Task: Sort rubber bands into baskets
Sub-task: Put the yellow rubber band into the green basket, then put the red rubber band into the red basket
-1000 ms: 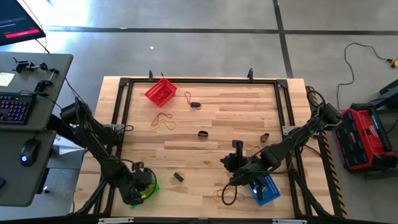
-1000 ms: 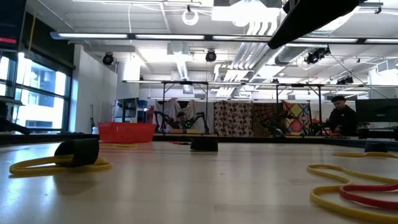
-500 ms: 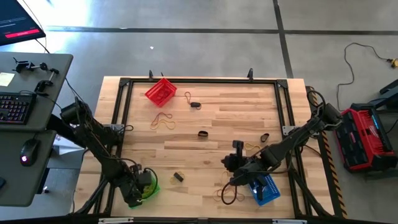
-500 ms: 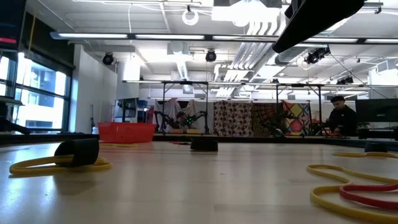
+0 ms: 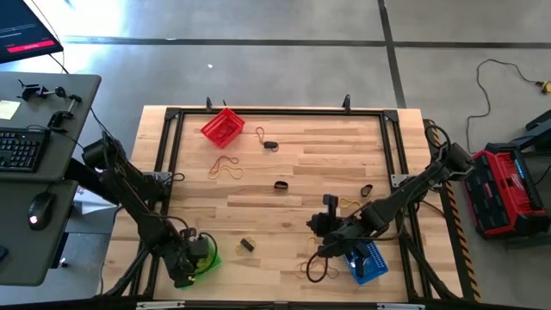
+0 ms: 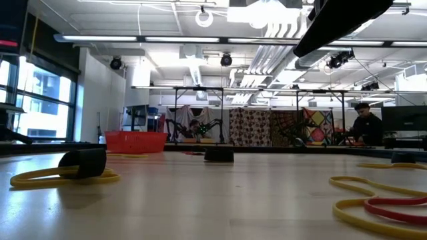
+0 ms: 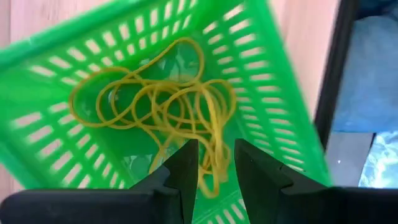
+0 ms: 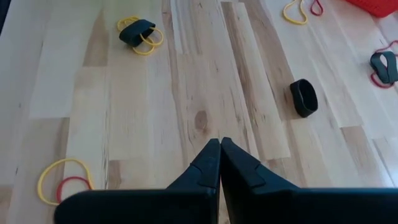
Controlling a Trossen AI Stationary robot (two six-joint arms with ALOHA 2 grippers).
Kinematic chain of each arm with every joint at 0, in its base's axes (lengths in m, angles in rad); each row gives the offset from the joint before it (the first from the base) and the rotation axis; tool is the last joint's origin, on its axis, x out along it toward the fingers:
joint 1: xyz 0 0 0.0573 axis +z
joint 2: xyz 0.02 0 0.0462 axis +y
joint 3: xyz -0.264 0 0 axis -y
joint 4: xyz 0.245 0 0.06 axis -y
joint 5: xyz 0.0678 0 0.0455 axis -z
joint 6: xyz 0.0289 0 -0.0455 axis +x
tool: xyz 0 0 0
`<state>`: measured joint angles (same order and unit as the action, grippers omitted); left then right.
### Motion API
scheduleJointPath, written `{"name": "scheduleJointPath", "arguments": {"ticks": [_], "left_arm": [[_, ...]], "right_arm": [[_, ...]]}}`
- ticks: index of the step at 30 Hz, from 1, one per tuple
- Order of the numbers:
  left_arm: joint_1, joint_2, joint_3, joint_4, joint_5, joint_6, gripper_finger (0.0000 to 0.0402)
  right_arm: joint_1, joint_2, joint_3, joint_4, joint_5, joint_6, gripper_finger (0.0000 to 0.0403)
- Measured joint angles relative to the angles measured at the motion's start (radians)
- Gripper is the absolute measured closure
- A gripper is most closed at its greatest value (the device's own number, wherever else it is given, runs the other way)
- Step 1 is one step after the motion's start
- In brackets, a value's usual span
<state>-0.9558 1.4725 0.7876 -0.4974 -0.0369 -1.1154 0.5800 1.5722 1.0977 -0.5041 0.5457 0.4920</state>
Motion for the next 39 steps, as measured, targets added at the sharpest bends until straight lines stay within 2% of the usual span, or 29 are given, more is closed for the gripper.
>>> {"name": "scheduleJointPath", "arguments": {"ticks": [5,10,17,20,25,30,39], "left_arm": [[0.000,-0.062,0.000,0.001,-0.056,0.056,0.0304],[0.004,-0.113,0.000,0.001,-0.157,0.098,0.0304],[0.076,-0.126,0.000,0.002,-0.233,0.178,0.0304],[0.121,-0.126,0.000,0.027,-0.267,0.235,0.0304],[0.181,-0.126,0.000,0.177,-0.282,0.443,0.0304],[0.213,-0.126,0.000,0.305,-0.279,0.604,0.0304],[0.234,-0.126,0.000,0.311,-0.280,0.656,0.0304]], "right_arm": [[-0.005,0.000,0.000,0.000,0.000,0.027,0.0403],[-0.019,0.000,0.000,0.000,0.000,0.057,0.0403],[-0.044,0.000,0.000,0.000,-0.008,0.074,0.0402],[-0.044,0.000,0.000,0.000,-0.056,0.088,0.0402],[-0.015,0.000,0.000,0.016,-0.165,0.096,0.0402],[0.045,0.000,0.000,0.006,-0.236,0.197,0.0402],[0.125,0.115,0.000,-0.003,-0.336,0.407,0.0402]]}}
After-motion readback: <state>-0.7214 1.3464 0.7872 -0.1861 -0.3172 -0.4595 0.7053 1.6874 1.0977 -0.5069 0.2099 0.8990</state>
